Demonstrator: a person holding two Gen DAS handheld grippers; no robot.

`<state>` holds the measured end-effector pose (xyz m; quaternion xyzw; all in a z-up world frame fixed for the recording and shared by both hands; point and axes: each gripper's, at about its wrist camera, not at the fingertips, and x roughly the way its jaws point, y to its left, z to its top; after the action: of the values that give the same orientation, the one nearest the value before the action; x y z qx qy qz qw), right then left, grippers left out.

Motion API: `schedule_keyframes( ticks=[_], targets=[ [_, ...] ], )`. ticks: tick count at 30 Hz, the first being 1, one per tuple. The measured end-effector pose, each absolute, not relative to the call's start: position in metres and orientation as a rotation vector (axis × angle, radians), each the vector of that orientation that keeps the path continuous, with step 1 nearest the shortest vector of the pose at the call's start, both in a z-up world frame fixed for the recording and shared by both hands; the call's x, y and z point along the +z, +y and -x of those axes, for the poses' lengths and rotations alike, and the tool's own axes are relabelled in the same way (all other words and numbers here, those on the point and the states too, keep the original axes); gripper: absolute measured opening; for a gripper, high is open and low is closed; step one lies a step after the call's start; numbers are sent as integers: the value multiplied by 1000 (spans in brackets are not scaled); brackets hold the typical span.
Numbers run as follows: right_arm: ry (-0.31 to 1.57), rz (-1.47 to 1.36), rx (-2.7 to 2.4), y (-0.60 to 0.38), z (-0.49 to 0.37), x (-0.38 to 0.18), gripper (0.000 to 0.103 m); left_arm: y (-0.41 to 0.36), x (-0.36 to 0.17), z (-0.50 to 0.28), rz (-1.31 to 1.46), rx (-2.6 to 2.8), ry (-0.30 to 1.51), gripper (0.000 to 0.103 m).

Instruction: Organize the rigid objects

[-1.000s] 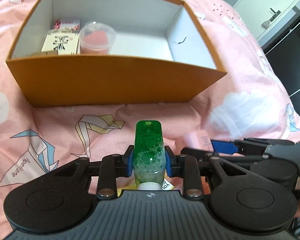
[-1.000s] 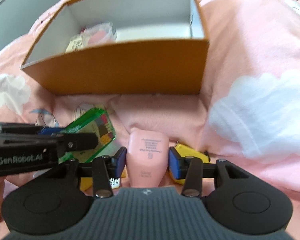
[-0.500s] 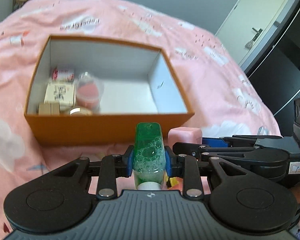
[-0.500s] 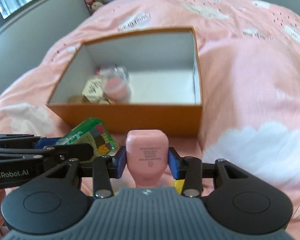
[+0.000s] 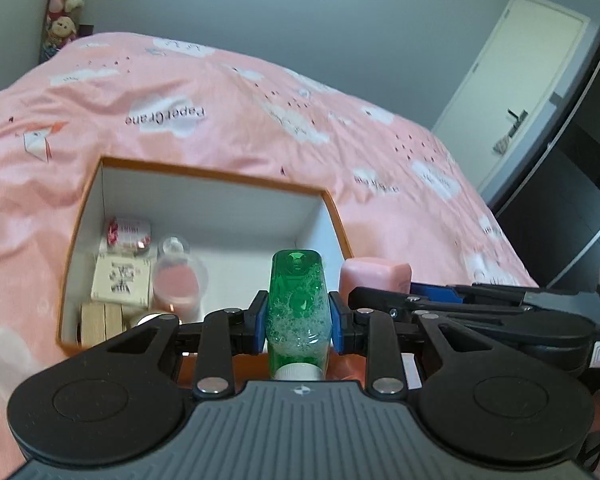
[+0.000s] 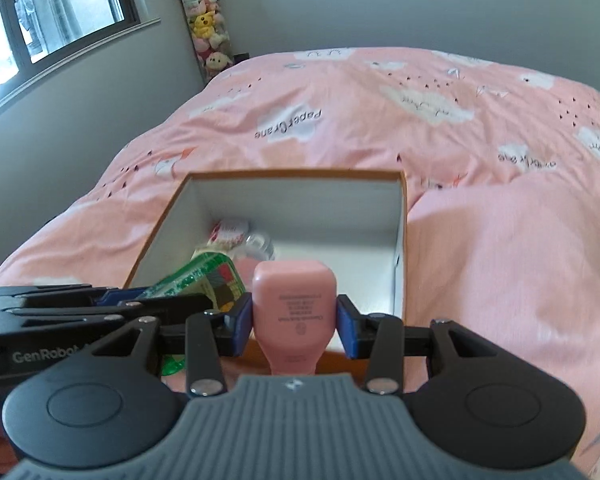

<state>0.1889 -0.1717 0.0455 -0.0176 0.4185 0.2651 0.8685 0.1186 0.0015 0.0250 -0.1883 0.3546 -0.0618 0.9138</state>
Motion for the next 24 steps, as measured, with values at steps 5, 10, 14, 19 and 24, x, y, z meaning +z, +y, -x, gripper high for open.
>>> schedule_keyframes(
  ticks=[5, 10, 14, 19, 24],
  targets=[
    [875, 49, 540, -159, -219, 43, 43, 16, 23, -143, 409, -116, 744, 34],
    [905, 80, 521, -142, -249, 26, 43, 39, 11, -168, 464, -123, 808, 34],
    [948, 115, 516, -127, -267, 5, 44, 49, -4, -183, 487, -100, 848, 34],
    [1066, 80, 534, -112, -285, -32, 44, 60, -25, -192, 532, -54, 883, 34],
    [1180, 94, 541, -97, -294, -65, 44, 62, -34, -196, 507, -26, 890, 34]
  ],
)
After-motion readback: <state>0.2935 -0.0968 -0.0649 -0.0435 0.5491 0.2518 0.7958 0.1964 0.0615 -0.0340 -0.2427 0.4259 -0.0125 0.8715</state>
